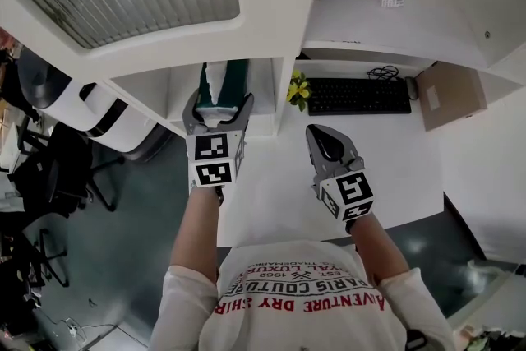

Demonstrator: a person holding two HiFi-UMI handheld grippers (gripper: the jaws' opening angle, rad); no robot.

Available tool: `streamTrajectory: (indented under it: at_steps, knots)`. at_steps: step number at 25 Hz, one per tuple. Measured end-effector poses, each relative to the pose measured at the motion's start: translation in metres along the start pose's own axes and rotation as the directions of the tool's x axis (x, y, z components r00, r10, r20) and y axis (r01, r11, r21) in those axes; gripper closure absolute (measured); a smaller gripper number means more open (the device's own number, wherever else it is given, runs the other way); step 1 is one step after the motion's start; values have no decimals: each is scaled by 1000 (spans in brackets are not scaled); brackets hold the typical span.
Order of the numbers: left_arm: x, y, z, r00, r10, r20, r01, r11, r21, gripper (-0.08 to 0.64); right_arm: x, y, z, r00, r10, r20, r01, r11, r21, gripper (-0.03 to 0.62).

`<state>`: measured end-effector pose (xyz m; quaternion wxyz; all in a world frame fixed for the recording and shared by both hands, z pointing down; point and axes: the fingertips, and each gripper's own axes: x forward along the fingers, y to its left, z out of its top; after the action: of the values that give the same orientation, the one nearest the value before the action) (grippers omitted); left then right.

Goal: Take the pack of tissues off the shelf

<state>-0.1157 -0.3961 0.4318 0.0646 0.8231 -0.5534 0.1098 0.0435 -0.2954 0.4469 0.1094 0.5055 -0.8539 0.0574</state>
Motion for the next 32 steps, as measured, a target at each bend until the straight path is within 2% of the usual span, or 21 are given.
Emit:
streamTrajectory:
  at_steps: [5, 10, 14, 18, 25, 32]
  knots:
    - [-29, -1, 14, 997, 25, 71, -26, 1000, 9, 140, -14, 7, -4, 1000, 11, 0, -11, 1000, -15, 592]
    - [-70, -11, 22, 994, 41, 106, -40, 999, -3, 138, -38, 24, -2, 999, 40, 14, -40, 999, -35, 592]
    - [-106, -28, 26, 990, 24, 137, -20, 999, -26, 137, -62, 37, 0, 997, 72, 27, -70, 995, -75, 592]
    - [-144, -45, 26, 988, 22, 152, -20, 1000, -13, 137, -88, 42, -3, 997, 72, 27, -70, 995, -77, 592]
    - [-202, -80, 3, 990, 25, 139, -25, 1000, 0, 135, -130, 49, -11, 997, 70, 39, -67, 995, -70, 592]
    - [-246, -114, -30, 994, 33, 107, -31, 999, -18, 133, -169, 58, -16, 994, 98, 56, -94, 993, -72, 592]
